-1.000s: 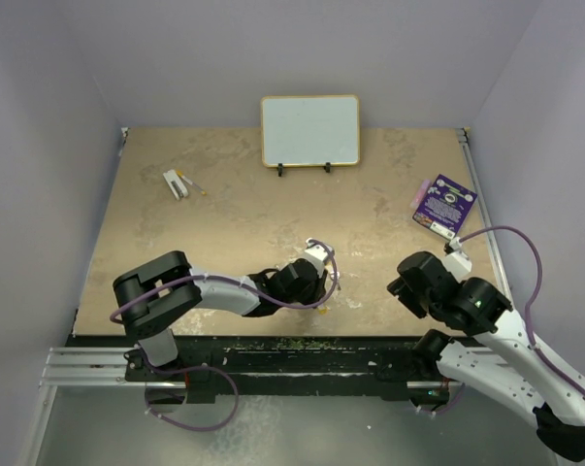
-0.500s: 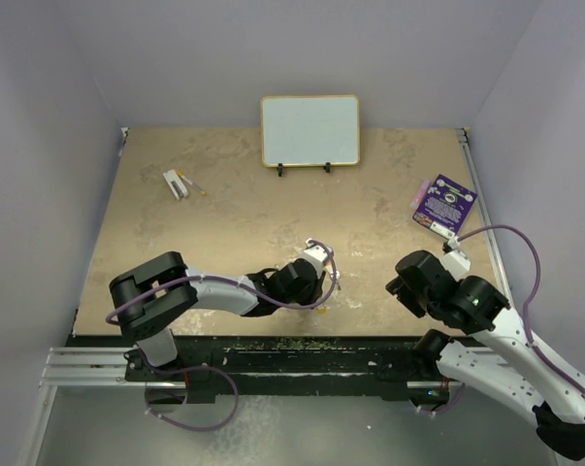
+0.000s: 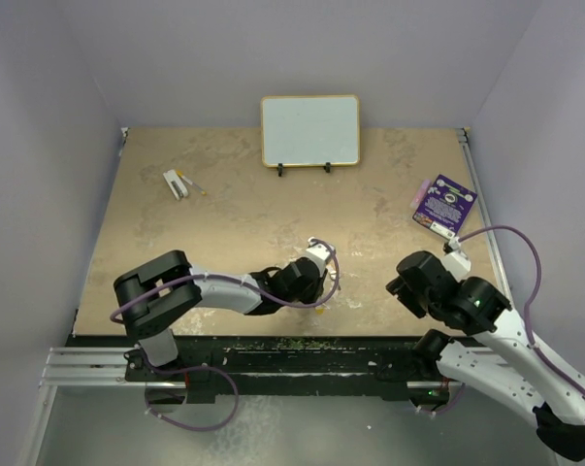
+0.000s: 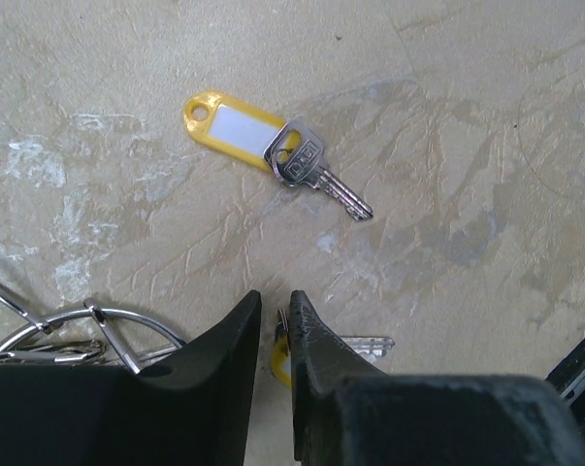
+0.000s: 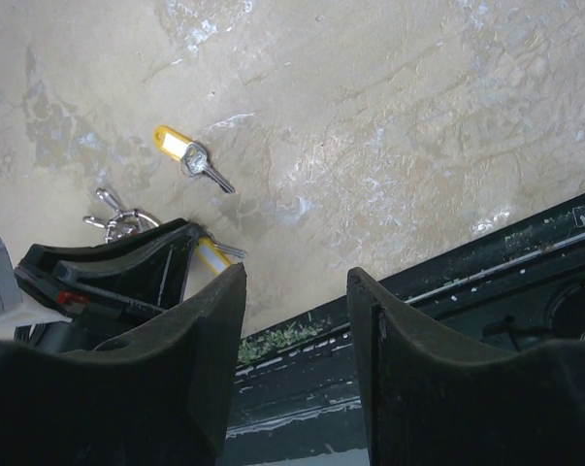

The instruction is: Put the keys on the keyring

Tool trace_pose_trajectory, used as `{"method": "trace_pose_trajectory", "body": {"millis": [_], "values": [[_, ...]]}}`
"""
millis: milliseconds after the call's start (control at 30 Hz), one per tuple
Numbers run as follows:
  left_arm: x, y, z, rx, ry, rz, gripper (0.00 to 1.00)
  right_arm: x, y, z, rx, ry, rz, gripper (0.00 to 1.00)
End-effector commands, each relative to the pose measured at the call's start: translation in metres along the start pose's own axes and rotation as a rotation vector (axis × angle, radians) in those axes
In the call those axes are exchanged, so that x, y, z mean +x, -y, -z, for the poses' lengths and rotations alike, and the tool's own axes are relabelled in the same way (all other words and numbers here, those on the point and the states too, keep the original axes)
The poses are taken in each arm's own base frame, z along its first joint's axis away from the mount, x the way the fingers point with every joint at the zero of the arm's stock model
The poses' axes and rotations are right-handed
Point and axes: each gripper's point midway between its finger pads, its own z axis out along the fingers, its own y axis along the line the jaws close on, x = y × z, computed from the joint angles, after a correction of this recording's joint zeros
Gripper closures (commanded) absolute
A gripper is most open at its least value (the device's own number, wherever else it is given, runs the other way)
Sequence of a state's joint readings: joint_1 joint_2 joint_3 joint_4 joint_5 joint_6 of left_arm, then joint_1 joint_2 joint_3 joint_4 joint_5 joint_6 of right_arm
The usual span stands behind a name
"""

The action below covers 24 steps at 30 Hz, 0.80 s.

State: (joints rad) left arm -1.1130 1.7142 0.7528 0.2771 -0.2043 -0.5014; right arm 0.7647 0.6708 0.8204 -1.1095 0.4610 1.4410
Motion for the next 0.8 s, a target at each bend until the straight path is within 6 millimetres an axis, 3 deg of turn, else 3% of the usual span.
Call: {"method": "trace_pose_trajectory", "body": {"millis": [0, 367, 767], "values": [[0.02, -0.015, -0.006, -0.069, -0.083, -0.027, 0.8, -0.008, 0.002, 0.002, 0.0, 0.038, -0.028, 0.49], [0.025, -0.016, 0.007, -0.058, -0.098, -0.013, 0.8, -0.006, 0.003, 0.002, -0.006, 0.028, -0.035, 0.5], [0.033, -0.022, -0.001, -0.111, -0.137, -0.016, 0.8, -0.009, 0.007, 0.006, -0.005, 0.037, -0.044, 0.49]]}}
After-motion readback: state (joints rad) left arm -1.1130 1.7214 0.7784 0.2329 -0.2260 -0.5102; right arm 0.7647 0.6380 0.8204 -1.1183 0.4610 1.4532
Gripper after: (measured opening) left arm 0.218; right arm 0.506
